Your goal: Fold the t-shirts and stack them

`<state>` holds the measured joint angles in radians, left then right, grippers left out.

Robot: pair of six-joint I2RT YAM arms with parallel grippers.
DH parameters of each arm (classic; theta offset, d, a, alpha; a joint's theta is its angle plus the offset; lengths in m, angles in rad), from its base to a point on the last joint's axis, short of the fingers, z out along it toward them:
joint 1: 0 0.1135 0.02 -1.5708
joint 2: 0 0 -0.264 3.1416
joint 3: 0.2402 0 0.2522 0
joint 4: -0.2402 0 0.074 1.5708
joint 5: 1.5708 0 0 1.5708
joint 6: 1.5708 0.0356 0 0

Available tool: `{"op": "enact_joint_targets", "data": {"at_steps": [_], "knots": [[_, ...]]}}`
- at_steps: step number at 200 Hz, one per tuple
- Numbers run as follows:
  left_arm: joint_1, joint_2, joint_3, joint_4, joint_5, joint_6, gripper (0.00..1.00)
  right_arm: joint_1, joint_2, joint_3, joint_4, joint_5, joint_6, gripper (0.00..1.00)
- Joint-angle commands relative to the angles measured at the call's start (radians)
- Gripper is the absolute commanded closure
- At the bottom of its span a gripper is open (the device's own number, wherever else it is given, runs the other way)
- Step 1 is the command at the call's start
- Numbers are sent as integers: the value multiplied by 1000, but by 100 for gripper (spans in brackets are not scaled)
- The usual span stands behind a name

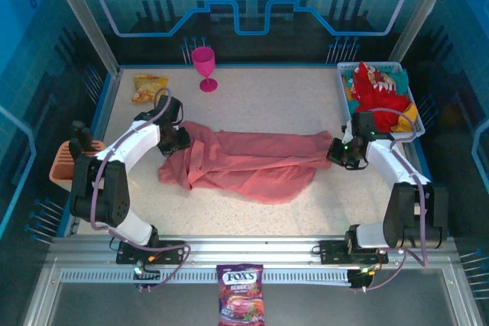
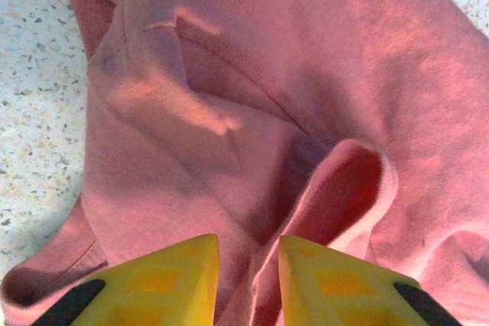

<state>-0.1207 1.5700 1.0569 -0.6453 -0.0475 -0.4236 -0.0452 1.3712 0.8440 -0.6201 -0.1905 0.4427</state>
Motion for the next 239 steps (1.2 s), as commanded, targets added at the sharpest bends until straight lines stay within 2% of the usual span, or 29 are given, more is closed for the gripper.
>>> {"op": "enact_joint_targets", "data": {"at_steps": [1, 31, 84, 93, 113, 120, 149, 192, 239], "knots": [[-5, 3, -25, 34, 44, 14, 71, -16, -14, -3, -12, -19, -13, 100], [-8, 9, -45, 58, 83, 11, 71, -17, -13, -9, -9, -17, -14, 100], [-12, 50, -73, 38, 73, 0, 78, -22, -7, -5, -7, -23, -9, 100], [-11, 49, -76, 36, 67, 0, 82, -23, -10, -5, -7, -22, -8, 100], [-11, 32, -62, 11, 49, 4, 98, -25, -17, 1, -8, -28, -5, 100], [-10, 22, -41, -14, 33, 9, 100, -26, -21, 9, -14, -31, -4, 100], [-11, -68, 124, -149, -18, 38, 100, -42, -64, 101, -57, -36, 0, 100], [-11, -192, 508, -376, -86, 115, 100, -92, -164, 300, -108, -71, 33, 100], [-10, -291, 831, -516, -226, 196, 100, -123, -332, 453, -105, -9, 80, 100]]}}
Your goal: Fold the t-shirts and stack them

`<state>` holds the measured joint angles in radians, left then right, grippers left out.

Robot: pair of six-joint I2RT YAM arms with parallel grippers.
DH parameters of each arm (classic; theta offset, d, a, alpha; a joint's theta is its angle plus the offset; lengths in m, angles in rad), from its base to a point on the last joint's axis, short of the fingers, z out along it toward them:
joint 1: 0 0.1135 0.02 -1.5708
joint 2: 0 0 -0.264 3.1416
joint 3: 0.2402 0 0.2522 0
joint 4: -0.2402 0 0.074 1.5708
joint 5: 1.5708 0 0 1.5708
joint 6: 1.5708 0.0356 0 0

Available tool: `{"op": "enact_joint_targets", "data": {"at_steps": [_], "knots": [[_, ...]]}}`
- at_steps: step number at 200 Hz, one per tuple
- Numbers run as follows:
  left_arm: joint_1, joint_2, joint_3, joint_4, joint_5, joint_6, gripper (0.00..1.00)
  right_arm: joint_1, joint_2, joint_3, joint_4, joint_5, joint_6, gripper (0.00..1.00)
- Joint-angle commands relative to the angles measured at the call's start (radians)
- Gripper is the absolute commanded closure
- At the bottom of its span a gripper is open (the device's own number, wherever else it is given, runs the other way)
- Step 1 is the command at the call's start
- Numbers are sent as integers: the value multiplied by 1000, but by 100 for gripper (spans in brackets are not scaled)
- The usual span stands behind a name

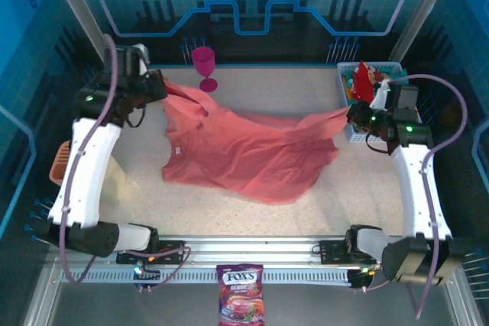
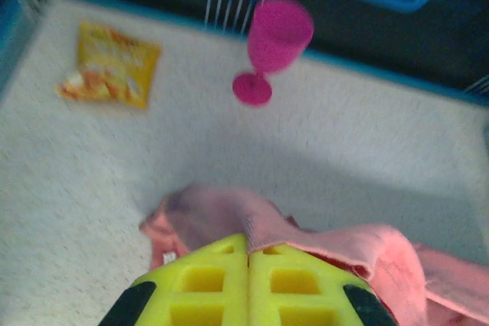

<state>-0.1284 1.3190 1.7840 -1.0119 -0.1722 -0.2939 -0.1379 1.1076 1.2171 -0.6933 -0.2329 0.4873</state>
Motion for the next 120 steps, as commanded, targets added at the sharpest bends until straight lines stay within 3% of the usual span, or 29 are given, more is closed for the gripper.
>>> {"op": "enact_joint_targets", "data": {"at_steps": [1, 37, 66, 103, 120], "knots": [[-2, -41, 110, -151, -102, 67, 100, -31, -70, 85, -33, 33, 35, 100], [-1, -51, 354, -224, -68, 47, 100, -64, -106, 260, -117, -47, 28, 100], [-2, -58, 432, -167, -64, 60, 100, -64, -117, 334, -110, -68, 72, 100], [7, 188, 673, -161, 58, 57, 100, -60, 49, 400, 27, -166, 194, 100], [55, 314, 741, -101, 127, 46, 100, -49, 146, 433, 123, -182, 218, 100]]}}
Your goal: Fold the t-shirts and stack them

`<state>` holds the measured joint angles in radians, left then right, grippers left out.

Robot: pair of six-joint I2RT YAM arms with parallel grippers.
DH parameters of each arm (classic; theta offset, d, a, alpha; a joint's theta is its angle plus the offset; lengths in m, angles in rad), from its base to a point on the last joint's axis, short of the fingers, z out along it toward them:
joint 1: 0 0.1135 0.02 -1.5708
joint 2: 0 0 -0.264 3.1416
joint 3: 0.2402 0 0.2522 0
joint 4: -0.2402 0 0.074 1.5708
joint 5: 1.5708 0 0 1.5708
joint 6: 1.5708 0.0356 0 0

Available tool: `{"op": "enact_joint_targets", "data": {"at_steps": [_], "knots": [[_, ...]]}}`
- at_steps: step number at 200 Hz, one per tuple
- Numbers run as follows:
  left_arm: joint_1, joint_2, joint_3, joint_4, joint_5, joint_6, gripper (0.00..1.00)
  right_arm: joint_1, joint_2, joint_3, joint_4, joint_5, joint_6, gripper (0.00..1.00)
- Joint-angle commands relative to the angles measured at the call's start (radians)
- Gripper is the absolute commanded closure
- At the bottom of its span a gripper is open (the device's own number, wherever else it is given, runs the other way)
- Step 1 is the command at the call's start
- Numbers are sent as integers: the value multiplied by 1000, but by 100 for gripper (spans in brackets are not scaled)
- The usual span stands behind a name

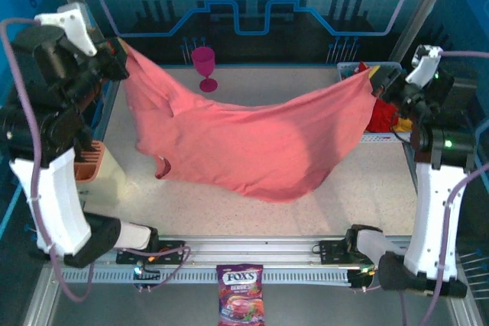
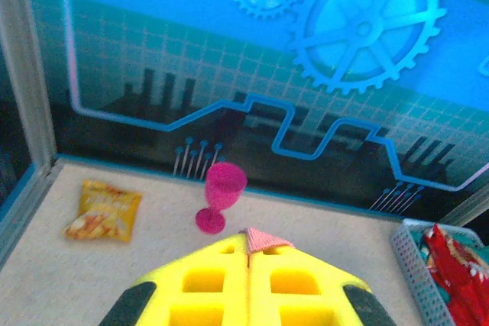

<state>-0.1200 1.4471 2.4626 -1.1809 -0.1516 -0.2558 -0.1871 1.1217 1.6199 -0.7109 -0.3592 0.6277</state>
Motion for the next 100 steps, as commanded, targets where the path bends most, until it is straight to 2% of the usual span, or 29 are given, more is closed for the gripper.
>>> {"op": "enact_joint_targets", "data": {"at_steps": [1, 18, 44, 64, 100], "knots": [[52, 192, 67, 70, 114, 5, 100, 2, 138, 32, 149, -55, 78, 100], [116, 330, 148, 149, 257, -53, 100, 35, 240, 79, 253, -46, 86, 100], [132, 470, 207, 374, 403, -93, 100, 96, 413, 211, 409, -23, 93, 100], [151, 527, 230, 554, 449, -167, 100, 129, 545, 415, 461, -25, 82, 100], [240, 626, 363, 810, 532, -392, 100, 127, 696, 808, 402, 28, 52, 100]]}}
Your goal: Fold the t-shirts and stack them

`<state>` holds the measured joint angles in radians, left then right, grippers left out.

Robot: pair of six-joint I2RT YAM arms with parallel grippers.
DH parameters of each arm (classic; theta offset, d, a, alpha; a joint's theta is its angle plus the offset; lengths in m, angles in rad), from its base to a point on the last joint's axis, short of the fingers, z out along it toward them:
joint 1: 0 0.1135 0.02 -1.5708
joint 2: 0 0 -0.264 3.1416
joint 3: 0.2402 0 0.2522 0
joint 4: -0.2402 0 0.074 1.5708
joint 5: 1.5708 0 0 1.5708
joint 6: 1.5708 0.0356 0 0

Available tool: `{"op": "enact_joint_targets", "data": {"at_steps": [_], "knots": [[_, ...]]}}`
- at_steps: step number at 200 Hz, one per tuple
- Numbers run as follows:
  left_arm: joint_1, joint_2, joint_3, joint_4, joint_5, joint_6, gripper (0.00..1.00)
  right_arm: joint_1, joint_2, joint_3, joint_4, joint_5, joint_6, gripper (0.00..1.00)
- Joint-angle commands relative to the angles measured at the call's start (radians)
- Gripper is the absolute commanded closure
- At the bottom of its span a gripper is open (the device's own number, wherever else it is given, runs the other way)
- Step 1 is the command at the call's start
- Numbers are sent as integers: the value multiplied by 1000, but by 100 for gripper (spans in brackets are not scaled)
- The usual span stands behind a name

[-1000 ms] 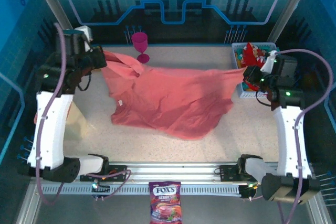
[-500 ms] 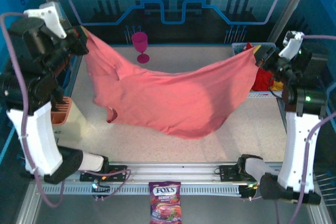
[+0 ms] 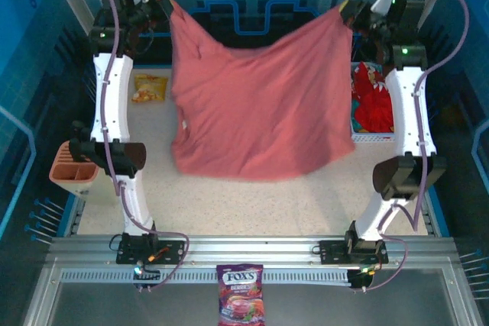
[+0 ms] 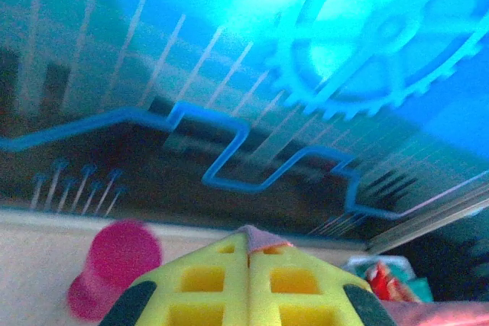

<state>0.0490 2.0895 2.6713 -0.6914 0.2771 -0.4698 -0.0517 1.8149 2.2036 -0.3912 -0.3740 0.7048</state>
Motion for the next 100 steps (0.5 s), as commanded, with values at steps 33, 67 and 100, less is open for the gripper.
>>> {"op": "enact_joint_targets", "data": {"at_steps": [33, 67, 100], "knots": [[104, -82, 147, 425, 130, -210, 100, -63, -64, 148, 139, 4, 29, 100], [98, -323, -160, 376, 182, -147, 100, -83, -293, -283, 222, -16, 21, 100], [84, -733, -852, 560, 140, -116, 100, -82, -513, -720, 259, -35, -2, 100]]}}
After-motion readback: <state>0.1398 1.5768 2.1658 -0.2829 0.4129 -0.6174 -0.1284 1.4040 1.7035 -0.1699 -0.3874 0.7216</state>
